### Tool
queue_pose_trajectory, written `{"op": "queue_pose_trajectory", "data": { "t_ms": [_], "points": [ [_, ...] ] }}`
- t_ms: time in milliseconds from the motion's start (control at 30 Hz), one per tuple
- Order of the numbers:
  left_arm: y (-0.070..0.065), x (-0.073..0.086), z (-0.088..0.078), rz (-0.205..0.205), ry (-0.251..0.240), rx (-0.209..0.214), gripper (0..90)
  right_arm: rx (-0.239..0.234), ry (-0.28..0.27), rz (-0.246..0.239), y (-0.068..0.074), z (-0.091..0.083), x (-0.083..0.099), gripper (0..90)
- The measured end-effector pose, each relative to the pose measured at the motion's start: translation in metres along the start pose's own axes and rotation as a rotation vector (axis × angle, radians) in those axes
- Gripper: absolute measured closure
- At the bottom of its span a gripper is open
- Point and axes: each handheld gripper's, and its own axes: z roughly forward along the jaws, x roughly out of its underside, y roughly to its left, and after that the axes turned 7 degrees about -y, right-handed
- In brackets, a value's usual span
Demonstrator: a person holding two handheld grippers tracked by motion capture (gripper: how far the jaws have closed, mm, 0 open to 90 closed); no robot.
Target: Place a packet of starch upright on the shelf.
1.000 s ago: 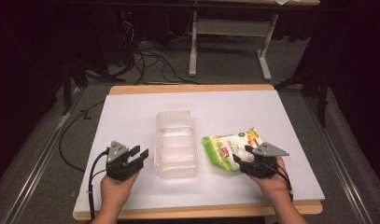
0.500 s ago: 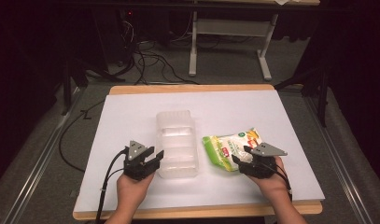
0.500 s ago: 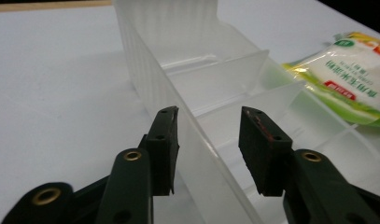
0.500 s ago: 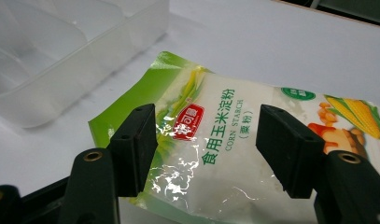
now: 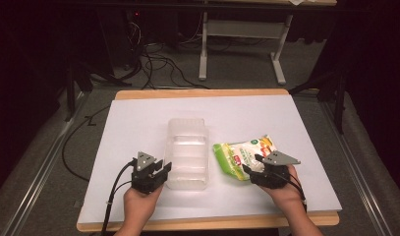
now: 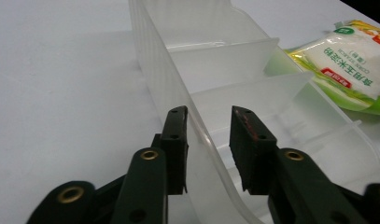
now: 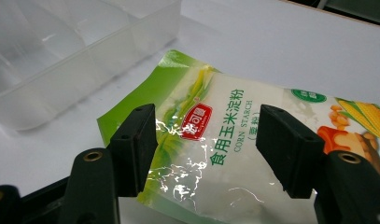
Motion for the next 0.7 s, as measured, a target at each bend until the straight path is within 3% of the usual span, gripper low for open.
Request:
{"op": "queue_pose_trajectory", "data": {
  "t_ms": [300,367,400,533,567,700],
  "points": [
    [-0.005,0.002,-0.008,0.017,-0.010,0.021,65.2,-0.023,-0.005,-0.016,0.005,0.001,-0.001,37.4],
    [-0.004,0.000,-0.012,0.012,-0.032,0.031,59.6,-0.035,-0.002,-0.027,0.009,0.003,-0.001,36.8],
    [-0.001,-0.003,-0.017,0.008,-0.069,0.034,57.3,-0.047,0.004,-0.040,0.014,0.005,-0.002,36.0],
    [0.007,-0.007,-0.025,0.014,-0.114,0.022,52.7,-0.071,0.030,-0.051,0.023,0.010,-0.003,34.1],
    [0.013,-0.008,-0.029,0.025,-0.137,0.002,51.1,-0.075,0.038,-0.059,0.026,0.012,-0.003,33.7],
    [0.033,-0.008,-0.032,0.017,-0.142,-0.008,48.5,-0.084,0.067,-0.065,0.034,0.021,-0.001,29.7]
  ]
}}
